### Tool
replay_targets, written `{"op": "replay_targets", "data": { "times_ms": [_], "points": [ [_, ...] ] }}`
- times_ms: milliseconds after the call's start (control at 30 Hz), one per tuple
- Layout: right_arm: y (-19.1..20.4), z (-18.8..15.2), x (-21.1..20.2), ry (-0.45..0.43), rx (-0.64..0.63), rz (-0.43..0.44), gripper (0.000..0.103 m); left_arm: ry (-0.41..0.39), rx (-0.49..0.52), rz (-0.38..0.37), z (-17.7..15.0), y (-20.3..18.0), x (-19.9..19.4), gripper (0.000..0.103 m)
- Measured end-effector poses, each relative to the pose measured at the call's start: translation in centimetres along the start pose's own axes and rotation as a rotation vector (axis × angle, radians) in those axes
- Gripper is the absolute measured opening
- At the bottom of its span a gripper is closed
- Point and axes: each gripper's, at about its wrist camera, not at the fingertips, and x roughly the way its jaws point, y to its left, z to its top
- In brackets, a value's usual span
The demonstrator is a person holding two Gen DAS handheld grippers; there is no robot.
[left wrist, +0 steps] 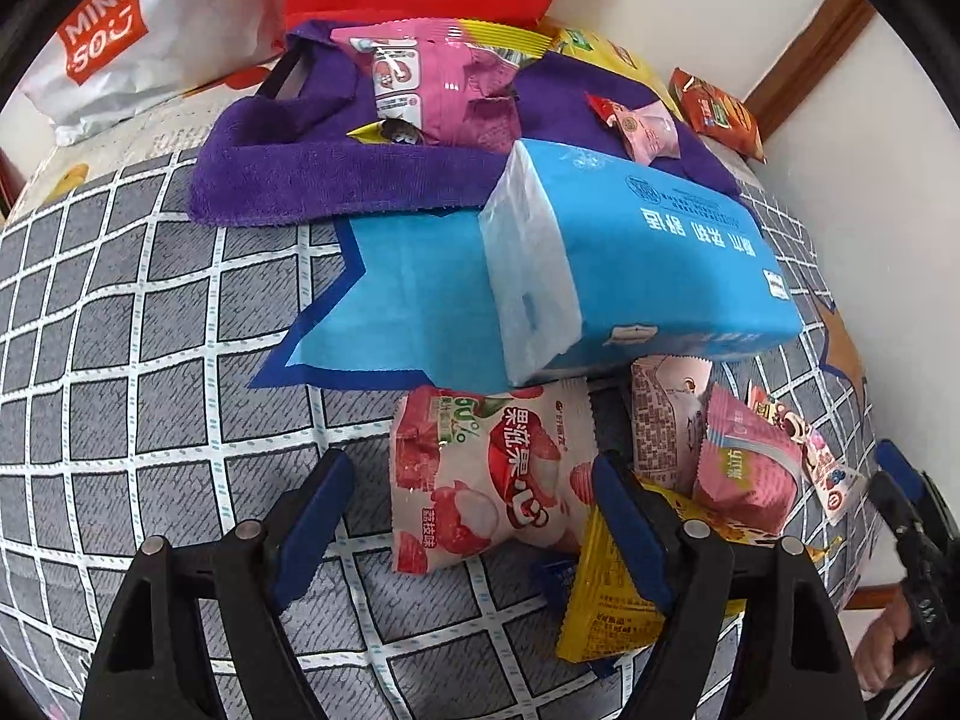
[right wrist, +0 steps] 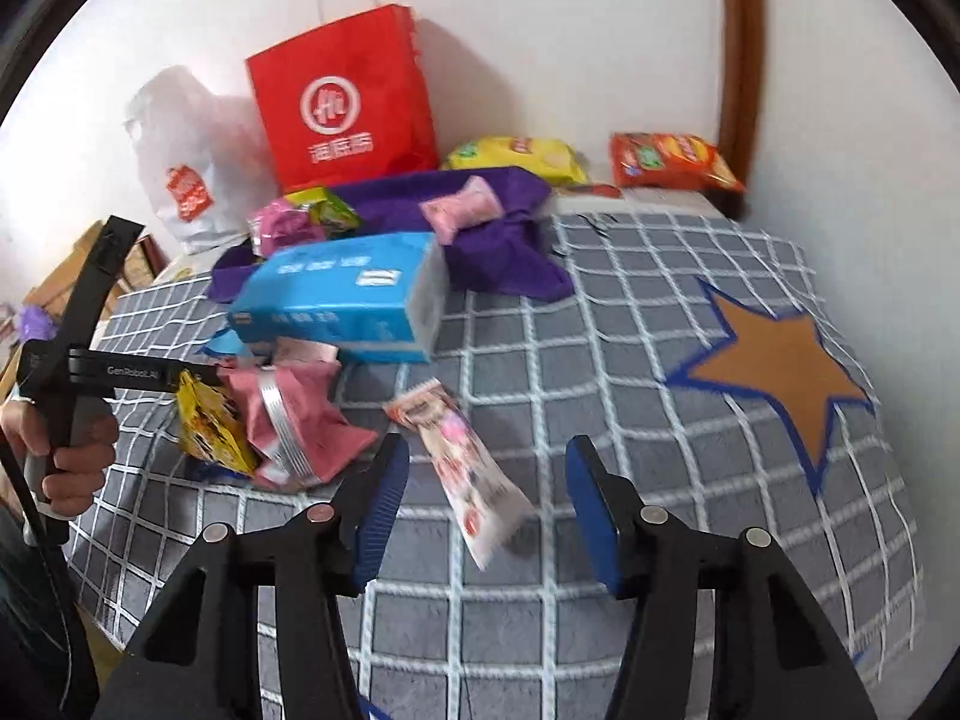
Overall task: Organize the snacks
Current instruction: 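Grasp the pink bear-print candy stick with the right tool while the left tool approaches the lychee bag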
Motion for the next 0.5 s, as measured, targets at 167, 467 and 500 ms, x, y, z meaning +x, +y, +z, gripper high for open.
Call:
{"op": "replay_targets", "data": {
  "times_ms": [167, 467, 500],
  "points": [
    [1.3, 1.2, 3.9, 0.072, -0.074, 0.057, 0.054, 0.0, -0.037, -0.001, -0.3, 1.2, -0.7, 0.06],
    [1.6, 0.3, 7.4, 0.172, -0.172, 0.009, 0.029, -0.008, -0.063, 0.02, -0.9, 0.6, -0.6, 0.065],
    [1.2, 0.2, 7.2, 0.161, -0.157, 0.009, 0.026, -0.019, -0.052, 0.037, -0.8, 0.1, -0.4, 0.067]
  ]
}}
